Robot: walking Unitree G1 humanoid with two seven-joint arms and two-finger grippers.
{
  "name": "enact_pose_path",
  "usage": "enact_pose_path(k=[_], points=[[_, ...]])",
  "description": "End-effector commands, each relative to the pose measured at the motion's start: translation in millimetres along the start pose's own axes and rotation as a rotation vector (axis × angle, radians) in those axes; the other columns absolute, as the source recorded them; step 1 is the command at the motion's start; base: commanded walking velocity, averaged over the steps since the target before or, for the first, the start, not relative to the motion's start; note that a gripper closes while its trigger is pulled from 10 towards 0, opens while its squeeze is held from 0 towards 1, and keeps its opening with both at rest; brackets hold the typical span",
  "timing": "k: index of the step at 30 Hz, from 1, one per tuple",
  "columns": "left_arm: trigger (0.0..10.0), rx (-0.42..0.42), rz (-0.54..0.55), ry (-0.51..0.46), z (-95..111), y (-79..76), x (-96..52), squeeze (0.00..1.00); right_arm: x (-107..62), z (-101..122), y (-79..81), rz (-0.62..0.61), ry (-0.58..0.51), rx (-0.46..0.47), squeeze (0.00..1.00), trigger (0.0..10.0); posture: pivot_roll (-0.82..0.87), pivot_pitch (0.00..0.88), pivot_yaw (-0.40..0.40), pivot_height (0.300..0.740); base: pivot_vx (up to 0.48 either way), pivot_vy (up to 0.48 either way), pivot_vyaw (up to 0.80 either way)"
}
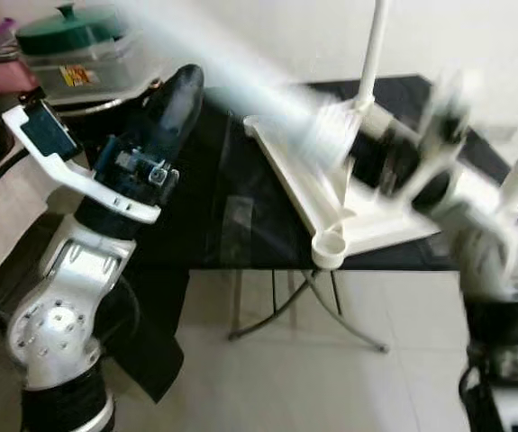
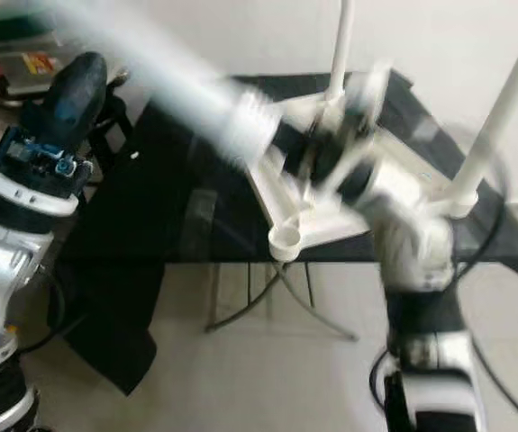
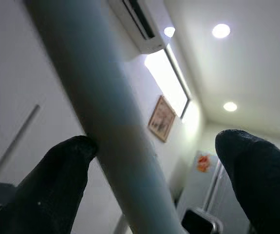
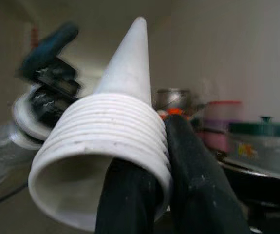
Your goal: Building children table
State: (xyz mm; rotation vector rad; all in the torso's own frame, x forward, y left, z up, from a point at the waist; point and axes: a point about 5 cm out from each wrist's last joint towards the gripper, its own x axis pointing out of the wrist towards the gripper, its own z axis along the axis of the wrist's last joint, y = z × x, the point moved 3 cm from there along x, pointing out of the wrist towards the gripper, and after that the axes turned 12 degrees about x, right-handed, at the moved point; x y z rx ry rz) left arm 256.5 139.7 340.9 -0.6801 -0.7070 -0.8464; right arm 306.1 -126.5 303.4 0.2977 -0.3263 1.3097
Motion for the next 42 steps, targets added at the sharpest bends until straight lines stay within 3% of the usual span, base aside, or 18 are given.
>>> enact_pose_path(k=[1,9,10,11,12,13,14,23,30,36,37,40,42], points=[[10.0,-0.034,-0.084,-0.041,11,-11.3,5.2,1.0,9.5,-23,22.8,0.157,0.119,0.071,0.0,10.0,-0.05,0.0,0.069,0.74,0.0,0.0,0.0],[10.0,-0.038,0.003,-0.031,14,0.5,3.2,1.0,14.2,-21,36.6,0.234,0.121,0.13,0.0,10.0,-0.05,0.0,0.066,0.74,0.0,0.0,0.0],[10.0,-0.049,0.035,-0.045,14,5.5,4.2,0.91,15.4,-23,37.5,0.24,0.131,0.129,0.0,10.0,-0.05,0.0,0.063,0.74,0.0,0.0,0.0],[10.0,-0.049,0.035,-0.045,14,5.5,4.2,0.91,15.4,-23,37.5,0.24,0.131,0.129,0.0,10.0,-0.05,0.0,0.063,0.74,0.0,0.0,0.0],[10.0,-0.061,0.051,-0.053,14,8.5,4.9,0.47,15.3,-25,39.0,0.246,0.141,0.127,0.0,10.0,-0.05,0.0,0.063,0.74,0.0,0.0,0.0],[10.0,-0.061,0.051,-0.053,14,8.5,4.9,0.47,15.3,-25,39.0,0.246,0.141,0.127,0.0,10.0,-0.05,0.0,0.063,0.74,0.0,0.0,0.0],[0.0,-0.093,0.083,-0.083,16,14.1,5.6,0.0,15.4,-30,41.0,0.25,0.156,0.129,0.0,10.0,-0.05,0.0,0.061,0.74,0.0,0.0,0.0],[0.0,-0.158,0.136,-0.163,27,23.2,5.2,0.0,17.1,-53,43.9,0.208,0.194,0.159,0.0,10.0,-0.05,0.004,0.051,0.74,0.0,0.0,0.0],[0.0,-0.166,0.158,-0.151,21,24.2,6.0,0.0,19.9,-75,40.4,0.129,0.243,0.166,0.0,10.0,-0.04,0.008,0.045,0.74,0.0,0.0,0.0],[0.0,-0.168,0.159,-0.141,22,24.9,6.6,0.0,15.9,-77,36.2,0.09,0.256,0.17,0.0,10.0,-0.05,0.015,0.047,0.74,0.0,0.0,0.0],[0.0,-0.167,0.161,-0.135,23,26.3,6.8,0.0,11.7,-76,32.8,0.063,0.26,0.201,1.0,10.0,-0.05,0.016,0.047,0.74,0.0,0.0,0.0],[0.0,-0.165,0.163,-0.13,23,27.2,7.0,0.0,8.7,-75,30.6,0.045,0.263,0.223,1.0,10.0,-0.05,0.018,0.045,0.74,0.0,0.0,0.0],[0.0,-0.144,0.155,-0.112,29,29.2,7.3,0.0,-11.5,-74,28.6,0.012,0.316,0.227,1.0,10.0,-0.06,0.024,0.044,0.74,0.0,0.0,0.0]])
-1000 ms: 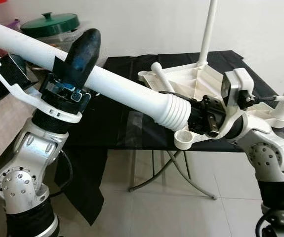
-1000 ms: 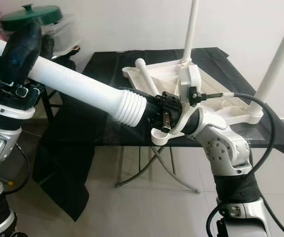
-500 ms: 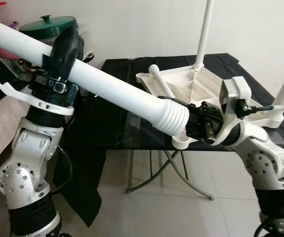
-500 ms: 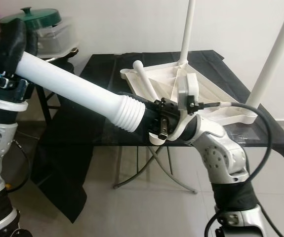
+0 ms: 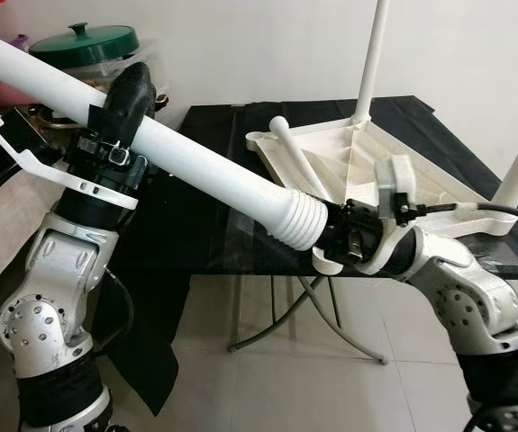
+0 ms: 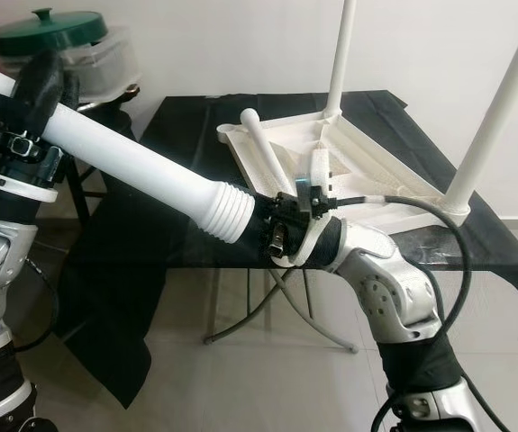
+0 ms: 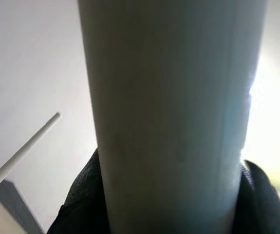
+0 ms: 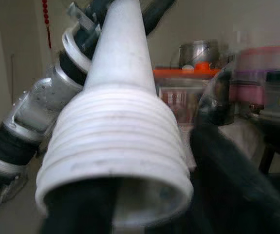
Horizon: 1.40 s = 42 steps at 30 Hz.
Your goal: Building children table
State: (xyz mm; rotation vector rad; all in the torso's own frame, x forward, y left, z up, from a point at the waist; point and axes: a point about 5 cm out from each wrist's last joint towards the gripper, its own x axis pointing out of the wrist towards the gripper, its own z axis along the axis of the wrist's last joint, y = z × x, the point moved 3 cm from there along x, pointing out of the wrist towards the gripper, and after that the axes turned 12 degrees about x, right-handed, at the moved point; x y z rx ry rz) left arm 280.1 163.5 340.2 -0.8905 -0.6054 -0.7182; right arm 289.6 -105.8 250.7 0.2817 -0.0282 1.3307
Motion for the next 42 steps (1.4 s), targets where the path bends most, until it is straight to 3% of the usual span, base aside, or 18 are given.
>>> enact_pose_path(k=[1,4,6,8,10,11,14,17,19,21,23,25,28,34,35,37,38,42], points=[[0.0,0.003,-0.041,-0.07,17,-6.4,6.7,0.0,-0.9,-21,6.1,0.039,0.094,0.064,1.0,10.0,-0.06,0.024,0.044,0.74,0.0,0.0,0.0],[0.0,0.026,-0.044,-0.067,24,-5.0,7.5,0.0,-15.0,-27,5.7,0.014,0.145,0.056,1.0,10.0,-0.06,0.026,0.047,0.74,0.0,0.0,0.0],[0.0,0.109,-0.059,-0.049,40,-4.3,11.3,0.0,-48.1,-44,7.6,-0.05,0.273,0.064,1.0,10.0,-0.08,0.029,0.051,0.74,0.0,0.0,0.0],[0.0,0.156,-0.072,-0.031,45,-5.5,13.7,0.0,-62.4,-52,9.8,-0.075,0.342,0.074,1.0,10.0,-0.08,0.03,0.051,0.74,0.0,0.0,0.0],[0.0,0.156,-0.072,-0.031,45,-5.5,13.7,0.0,-62.4,-52,9.8,-0.075,0.342,0.074,1.0,10.0,-0.08,0.03,0.051,0.74,0.0,0.0,0.0],[0.0,0.219,-0.091,-0.006,47,-7.8,16.8,0.0,-78.3,-63,10.1,-0.113,0.424,0.078,1.0,10.0,-0.09,0.029,0.05,0.74,0.0,0.0,0.0],[0.0,0.282,-0.113,0.006,52,-10.3,21.5,0.0,-95.7,-68,9.5,-0.157,0.495,0.082,1.0,10.0,-0.09,0.027,0.047,0.74,0.0,0.0,0.0],[0.0,0.311,-0.117,0.02,52,-10.6,22.6,0.0,-96.1,-62,10.3,-0.151,0.48,0.077,1.0,10.0,-0.09,0.027,0.047,0.74,0.0,0.0,0.0],[0.0,0.449,-0.143,0.156,35,-10.9,22.6,0.0,-84.1,-37,12.7,-0.105,0.379,0.043,1.0,10.0,-0.09,0.021,0.045,0.74,0.0,0.0,0.0],[0.0,0.503,-0.157,0.219,26,-10.7,21.5,0.0,-79.1,-27,14.7,-0.083,0.341,0.03,1.0,10.0,-0.09,0.021,0.045,0.74,0.0,0.0,0.0],[0.0,0.65,-0.213,0.414,-11,-8.0,11.6,0.0,-65.3,4,24.9,0.014,0.243,-0.012,1.0,10.0,-0.08,0.016,0.042,0.74,0.0,0.0,0.0],[0.0,0.717,-0.26,0.57,-47,-0.2,-5.1,0.0,-53.4,19,27.1,0.063,0.277,-0.112,1.0,10.0,-0.09,0.01,0.035,0.74,0.0,0.0,0.0],[0.0,0.711,-0.284,0.615,-64,1.0,-13.0,0.0,-47.9,22,26.8,0.096,0.317,-0.163,1.0,10.0,-0.09,0.008,0.033,0.74,0.0,0.0,0.0],[0.0,0.64,-0.36,0.601,-85,-16.1,-10.9,0.0,-13.2,13,27.4,0.231,0.33,-0.186,1.0,10.0,-0.09,0.005,0.024,0.74,0.0,0.0,0.0],[0.0,0.629,-0.371,0.593,-86,-18.9,-9.5,0.0,-5.3,3,24.0,0.243,0.341,-0.176,0.42,10.0,-0.08,0.005,0.02,0.74,0.0,0.0,0.0],[0.0,0.627,-0.381,0.587,-88,-20.8,-9.0,0.0,0.4,-3,22.2,0.252,0.35,-0.167,0.42,10.0,-0.08,0.005,0.02,0.74,0.0,0.0,0.0],[0.0,0.621,-0.392,0.578,-89,-23.4,-8.0,0.0,5.5,-11,18.5,0.25,0.357,-0.157,0.0,10.0,-0.07,0.007,0.013,0.74,0.0,0.0,0.0],[0.0,0.613,-0.418,0.558,-91,-28.1,-7.8,0.0,15.2,-23,8.6,0.233,0.372,-0.134,0.0,10.0,-0.07,0.009,0.011,0.74,0.0,0.0,0.0]])
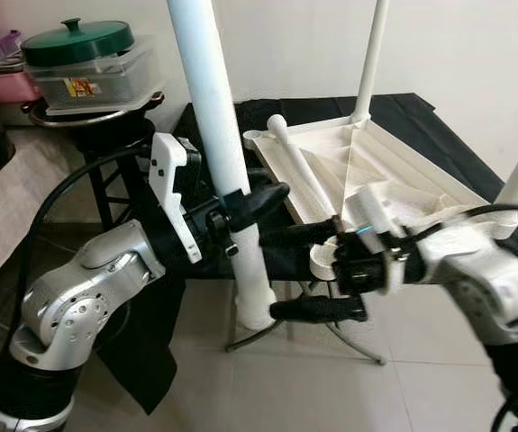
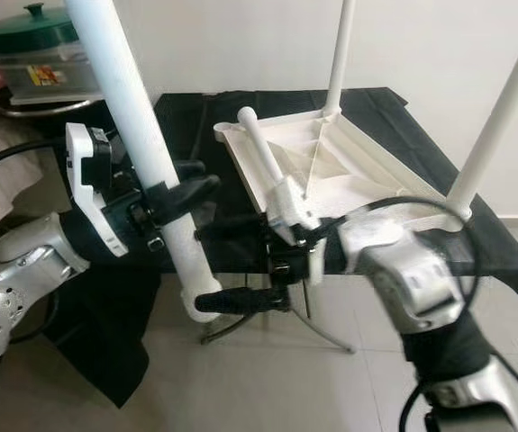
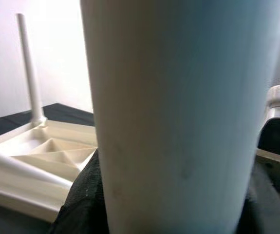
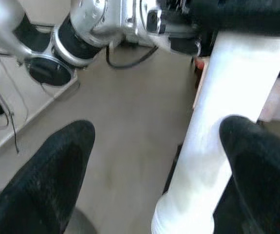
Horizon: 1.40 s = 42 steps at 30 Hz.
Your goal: Building children table
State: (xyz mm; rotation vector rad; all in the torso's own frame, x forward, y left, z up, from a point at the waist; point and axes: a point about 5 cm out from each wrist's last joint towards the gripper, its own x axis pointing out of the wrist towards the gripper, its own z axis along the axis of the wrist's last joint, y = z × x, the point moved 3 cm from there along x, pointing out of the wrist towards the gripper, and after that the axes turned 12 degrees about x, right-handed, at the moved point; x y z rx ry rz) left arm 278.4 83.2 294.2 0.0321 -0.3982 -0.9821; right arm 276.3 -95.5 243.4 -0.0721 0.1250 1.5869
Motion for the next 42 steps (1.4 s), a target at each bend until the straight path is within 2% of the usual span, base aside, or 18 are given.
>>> enact_pose_path(k=[1,3,4,7,18,21,22,24,25,26,37,42], points=[[0.0,0.015,-0.049,-0.063,10,-9.5,3.7,0.0,11.9,-8,-6.1,0.003,0.037,0.016,0.0,10.0,-0.07,0.009,0.011,0.74,0.0,0.0,0.0],[0.0,0.013,-0.056,-0.071,10,-11.1,4.2,0.0,15.6,-12,-10.1,-0.004,0.044,0.024,0.0,10.0,-0.07,0.009,0.011,0.74,0.0,0.0,0.0],[0.0,0.014,-0.073,-0.075,11,-14.0,3.3,0.0,26.0,-19,-20.6,-0.043,0.07,0.027,0.0,10.0,-0.06,0.014,0.01,0.74,0.0,0.0,0.0],[0.0,0.013,-0.086,-0.073,11,-16.1,2.4,0.0,31.3,-19,-24.7,-0.058,0.074,0.02,0.0,10.0,-0.06,0.014,0.01,0.74,0.0,0.0,0.0],[0.0,-0.002,-0.115,-0.071,9,-21.7,1.8,0.0,29.1,-17,-28.8,-0.068,0.055,0.022,0.0,10.0,-0.06,0.017,0.014,0.74,0.0,0.0,0.0],[0.0,-0.022,-0.147,-0.084,8,-27.9,5.7,0.0,45.6,-25,-22.5,-0.029,0.052,0.053,0.0,10.0,-0.07,0.015,0.019,0.74,0.0,0.0,0.0],[0.0,-0.032,-0.157,-0.086,7,-30.2,7.1,0.0,52.7,-28,-19.7,-0.011,0.047,0.064,0.0,3.1,-0.06,0.014,0.022,0.74,0.0,0.0,0.0],[0.0,-0.037,-0.162,-0.087,7,-31.6,7.8,0.0,56.7,-30,-18.1,0.0,0.044,0.07,0.0,3.1,-0.06,0.014,0.022,0.74,0.0,0.0,0.0],[0.0,-0.047,-0.171,-0.09,6,-33.6,8.3,0.0,61.3,-31,-17.4,0.004,0.04,0.074,0.0,0.4,-0.06,0.014,0.022,0.74,0.0,0.0,0.0],[0.0,-0.059,-0.179,-0.095,6,-36.0,9.0,0.0,66.1,-32,-16.6,0.008,0.036,0.078,0.0,0.0,-0.06,0.014,0.022,0.74,0.0,0.0,0.0],[0.0,-0.081,-0.204,-0.107,4,-43.0,12.7,0.0,77.7,-33,-14.3,0.031,0.051,0.081,0.0,0.0,-0.07,0.014,0.014,0.74,0.0,0.0,0.0],[0.0,-0.073,-0.2,-0.114,5,-40.4,13.6,0.0,77.4,-36,-16.2,0.011,0.056,0.083,0.0,0.0,-0.07,0.014,0.014,0.74,0.0,0.0,0.0]])
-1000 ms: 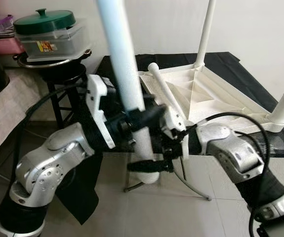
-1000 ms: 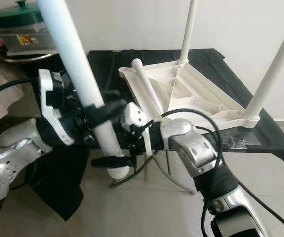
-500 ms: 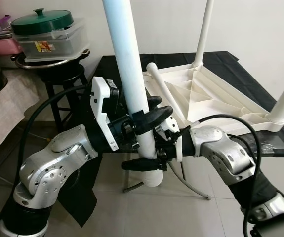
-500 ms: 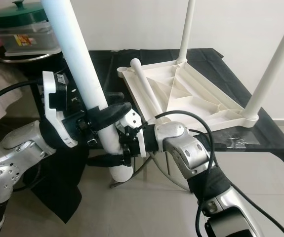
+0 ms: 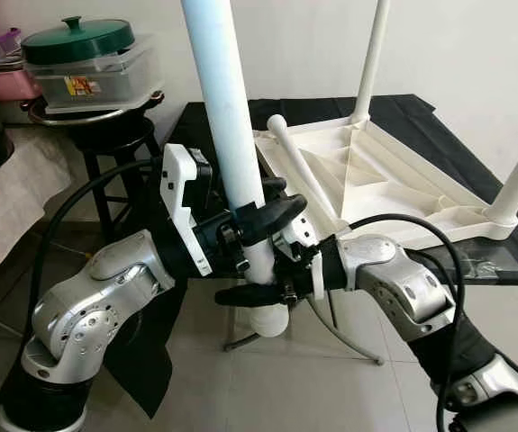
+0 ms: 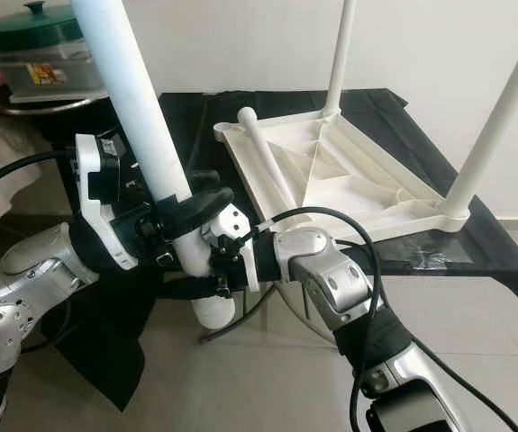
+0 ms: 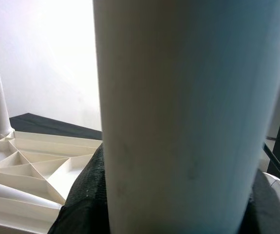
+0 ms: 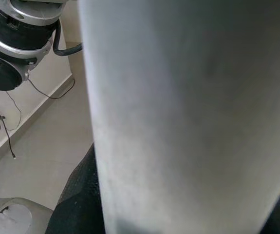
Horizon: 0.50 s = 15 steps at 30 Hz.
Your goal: Building children table
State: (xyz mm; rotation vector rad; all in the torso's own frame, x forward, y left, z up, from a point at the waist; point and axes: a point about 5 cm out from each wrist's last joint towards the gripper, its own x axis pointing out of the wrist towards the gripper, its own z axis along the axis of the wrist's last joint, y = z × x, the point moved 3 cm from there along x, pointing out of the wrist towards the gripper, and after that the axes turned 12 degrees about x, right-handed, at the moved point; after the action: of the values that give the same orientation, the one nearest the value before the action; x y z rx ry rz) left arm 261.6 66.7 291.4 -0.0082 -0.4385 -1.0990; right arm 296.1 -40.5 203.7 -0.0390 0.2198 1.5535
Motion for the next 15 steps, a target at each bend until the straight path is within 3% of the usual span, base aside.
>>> enact_pose_path(k=[1,2,3,4,5,6,9,12,15], points=[[0.0,-0.034,-0.089,-0.054,4,-15.4,11.3,0.0,17.9,-4,5.5,0.029,0.018,-0.001,0.0,0.0,-0.07,0.014,0.016,0.74,0.0,0.0,0.0],[0.0,-0.034,-0.089,-0.054,4,-15.4,11.3,0.0,17.9,-4,5.5,0.029,0.018,-0.001,0.0,0.0,-0.07,0.014,0.016,0.74,0.0,0.0,0.0],[1.8,-0.021,-0.062,-0.049,3,-11.3,10.8,0.0,17.1,-4,4.3,0.016,0.017,-0.001,0.0,0.0,-0.07,0.015,0.015,0.74,0.0,0.0,0.0],[1.8,-0.007,-0.03,-0.043,3,-6.5,10.0,0.0,16.2,-5,3.2,0.001,0.016,-0.001,0.0,0.0,-0.07,0.015,0.015,0.74,0.0,0.0,0.0],[10.0,-0.005,-0.023,-0.041,2,-5.6,9.8,0.34,16.1,-5,3.0,-0.001,0.016,-0.002,0.0,0.0,-0.07,0.015,0.015,0.74,0.0,0.0,0.0],[10.0,-0.017,0.009,-0.071,8,1.6,7.9,1.0,14.2,-6,-0.7,-0.036,0.007,0.002,0.0,0.0,-0.07,0.016,0.016,0.74,0.0,0.0,0.0],[10.0,-0.041,0.081,-0.135,21,18.8,-0.8,1.0,7.4,-6,-11.3,-0.128,-0.018,0.009,0.0,0.0,-0.08,0.018,0.017,0.74,0.0,0.0,0.0],[10.0,-0.043,0.098,-0.15,25,23.6,-4.9,1.0,4.7,-5,-15.0,-0.159,-0.027,0.011,0.0,0.0,-0.08,0.02,0.018,0.74,0.0,0.0,0.0],[10.0,-0.019,0.163,-0.155,34,39.1,-24.5,1.0,-9.2,-3,-28.8,-0.274,-0.08,0.028,0.0,0.0,-0.08,0.023,0.02,0.74,0.0,0.0,0.0]])
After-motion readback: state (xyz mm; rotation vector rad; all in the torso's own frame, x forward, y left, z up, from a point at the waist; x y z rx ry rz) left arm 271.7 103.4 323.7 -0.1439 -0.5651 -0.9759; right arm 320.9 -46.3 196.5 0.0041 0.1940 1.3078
